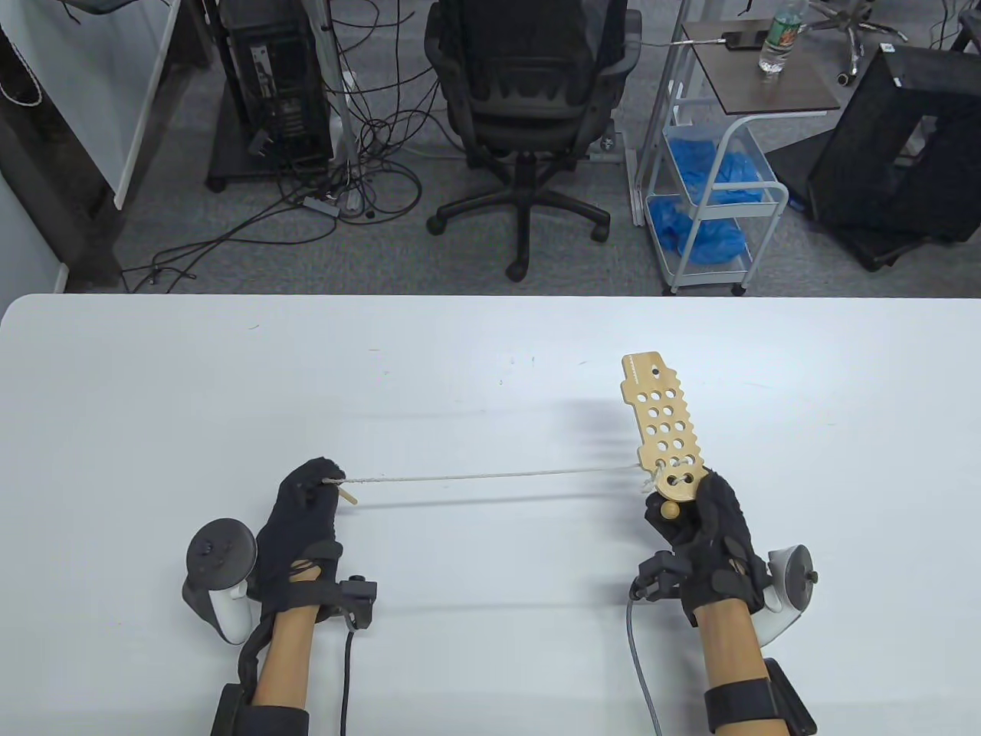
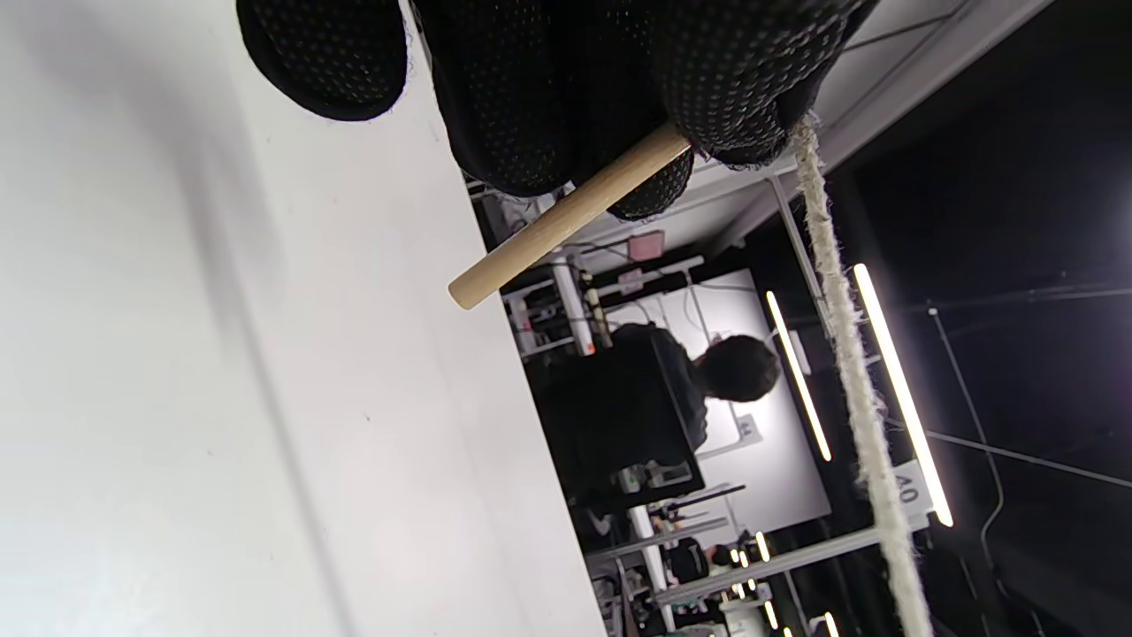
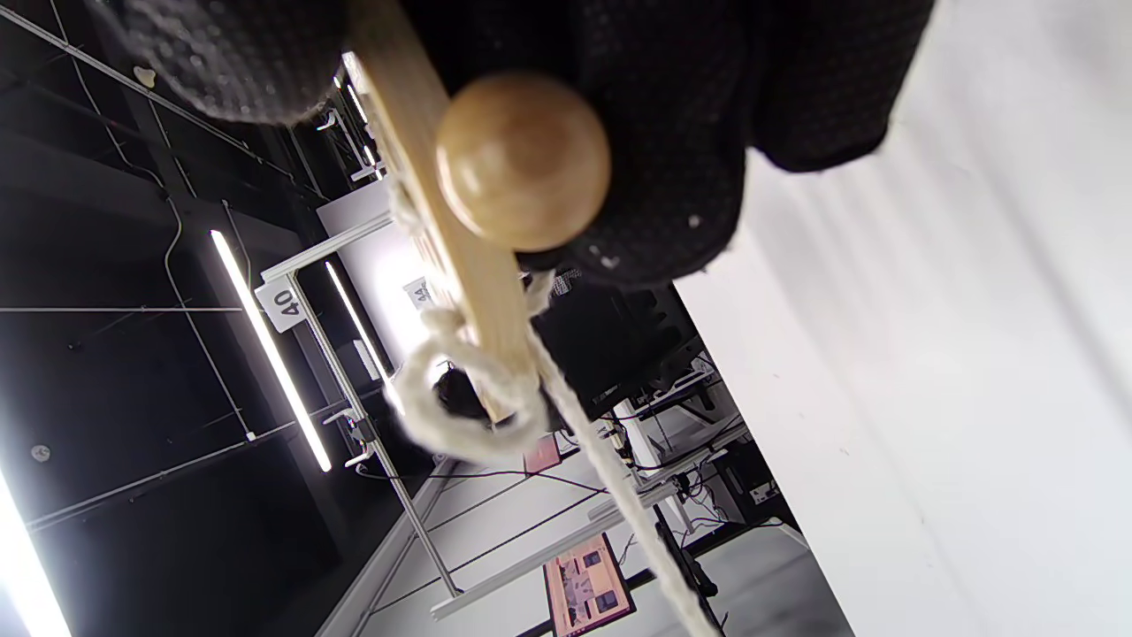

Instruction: Remove rope from all holes on crocodile lacing toy

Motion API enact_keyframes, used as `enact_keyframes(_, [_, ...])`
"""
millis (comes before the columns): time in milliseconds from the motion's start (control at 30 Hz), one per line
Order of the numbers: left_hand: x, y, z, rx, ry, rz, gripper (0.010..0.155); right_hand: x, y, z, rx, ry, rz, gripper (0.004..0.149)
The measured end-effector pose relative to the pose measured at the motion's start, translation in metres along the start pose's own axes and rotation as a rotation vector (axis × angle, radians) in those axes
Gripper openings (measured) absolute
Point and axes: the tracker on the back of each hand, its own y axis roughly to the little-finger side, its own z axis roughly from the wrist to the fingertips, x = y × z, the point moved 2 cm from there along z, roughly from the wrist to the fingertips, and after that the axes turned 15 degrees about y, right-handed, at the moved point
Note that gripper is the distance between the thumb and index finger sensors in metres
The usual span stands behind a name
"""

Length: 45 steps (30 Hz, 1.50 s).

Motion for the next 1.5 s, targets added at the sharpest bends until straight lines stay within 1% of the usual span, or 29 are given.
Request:
enact_keyframes(100, [-0.003, 0.001, -0.001, -0.004, -0.023, -0.016, 0.047, 0.002, -0.001, 0.001, -0.007, 0.015, 0.023, 0.049])
enact_keyframes(433, [-0.011, 0.007, -0.003, -0.034, -0.05, -0.05, 0.048, 0.009, -0.002, 0.004, -0.035, 0.048, 0.118, 0.05])
enact_keyframes(500, [-0.013, 0.009, -0.004, -0.03, -0.078, -0.074, 0.048, 0.01, -0.002, 0.004, -0.042, 0.051, 0.149, 0.049])
enact_keyframes(767, [-0.021, 0.014, -0.007, -0.042, -0.13, -0.138, 0.047, 0.019, -0.005, 0.006, -0.044, 0.095, 0.236, 0.049])
enact_keyframes(900, [-0.023, 0.016, -0.008, -0.049, -0.15, -0.148, 0.047, 0.019, -0.004, 0.006, -0.037, 0.1, 0.226, 0.049])
enact_keyframes(1000, [-0.021, 0.013, -0.007, -0.041, -0.146, -0.12, 0.046, 0.014, -0.003, 0.005, -0.021, 0.08, 0.192, 0.049])
enact_keyframes(1167, [-0.008, 0.002, -0.006, 0.008, -0.122, -0.047, 0.045, -0.001, 0.002, -0.003, 0.001, 0.009, 0.111, 0.051])
enact_keyframes(1300, [0.005, -0.009, -0.005, 0.061, -0.086, -0.001, 0.044, -0.014, 0.006, -0.01, 0.002, -0.072, 0.074, 0.051])
enact_keyframes(1500, [0.029, -0.026, -0.007, 0.135, -0.005, 0.065, 0.044, -0.033, 0.017, -0.024, -0.004, -0.184, 0.001, 0.052])
